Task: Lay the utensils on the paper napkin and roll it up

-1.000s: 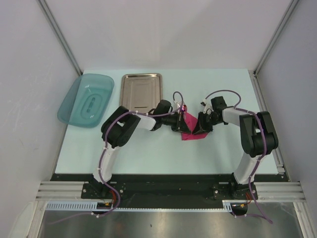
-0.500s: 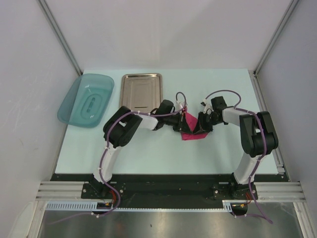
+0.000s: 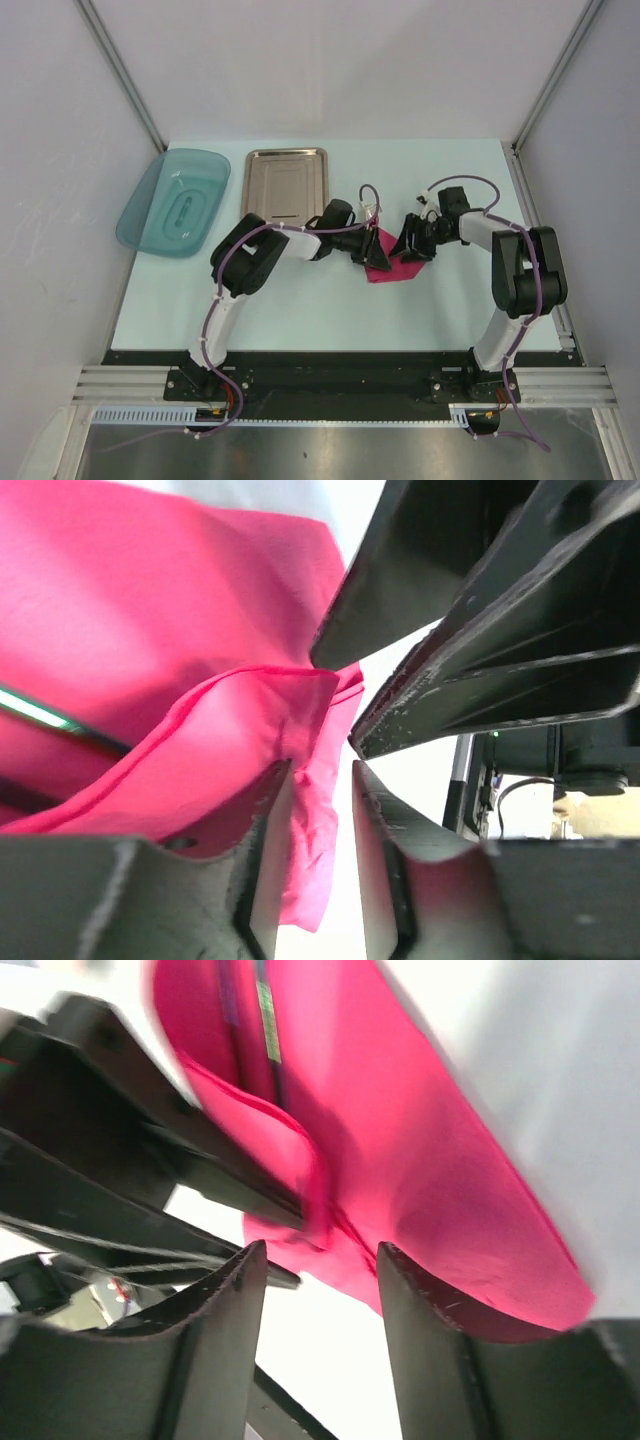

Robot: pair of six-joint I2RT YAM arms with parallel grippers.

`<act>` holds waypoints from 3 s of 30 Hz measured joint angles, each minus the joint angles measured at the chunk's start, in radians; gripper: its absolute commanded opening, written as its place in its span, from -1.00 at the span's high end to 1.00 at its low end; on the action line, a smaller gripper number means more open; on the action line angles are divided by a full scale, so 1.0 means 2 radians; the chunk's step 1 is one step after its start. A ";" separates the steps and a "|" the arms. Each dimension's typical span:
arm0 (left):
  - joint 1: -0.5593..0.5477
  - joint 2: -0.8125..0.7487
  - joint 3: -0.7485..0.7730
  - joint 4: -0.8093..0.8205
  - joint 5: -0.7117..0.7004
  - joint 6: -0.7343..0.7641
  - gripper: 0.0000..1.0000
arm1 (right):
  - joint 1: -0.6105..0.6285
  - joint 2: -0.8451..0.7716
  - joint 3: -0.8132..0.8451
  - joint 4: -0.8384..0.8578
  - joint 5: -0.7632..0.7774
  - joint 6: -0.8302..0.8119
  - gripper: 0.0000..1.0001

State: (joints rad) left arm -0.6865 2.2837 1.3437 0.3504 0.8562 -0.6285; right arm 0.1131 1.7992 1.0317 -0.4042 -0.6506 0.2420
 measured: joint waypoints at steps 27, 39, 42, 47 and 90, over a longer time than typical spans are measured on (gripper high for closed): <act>-0.003 0.000 0.004 0.003 0.006 0.001 0.14 | 0.022 0.032 0.038 0.005 0.014 -0.006 -0.13; -0.004 0.000 0.003 0.007 0.006 0.000 0.15 | 0.015 0.029 0.036 0.003 0.028 -0.014 0.37; -0.004 0.000 0.003 0.007 0.006 0.000 0.16 | 0.019 0.029 0.036 0.003 0.025 -0.017 0.75; -0.003 0.000 0.002 0.007 0.006 0.000 0.16 | 0.020 0.029 0.035 0.002 0.027 -0.019 1.00; 0.058 -0.010 -0.022 0.032 -0.040 -0.057 0.52 | 0.015 0.024 0.024 -0.004 0.058 -0.039 0.38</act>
State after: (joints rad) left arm -0.5701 2.2646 1.3003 0.4152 0.7769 -0.7433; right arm 0.1429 1.8477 1.0790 -0.4118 -0.5350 0.1642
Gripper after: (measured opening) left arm 0.259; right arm 0.177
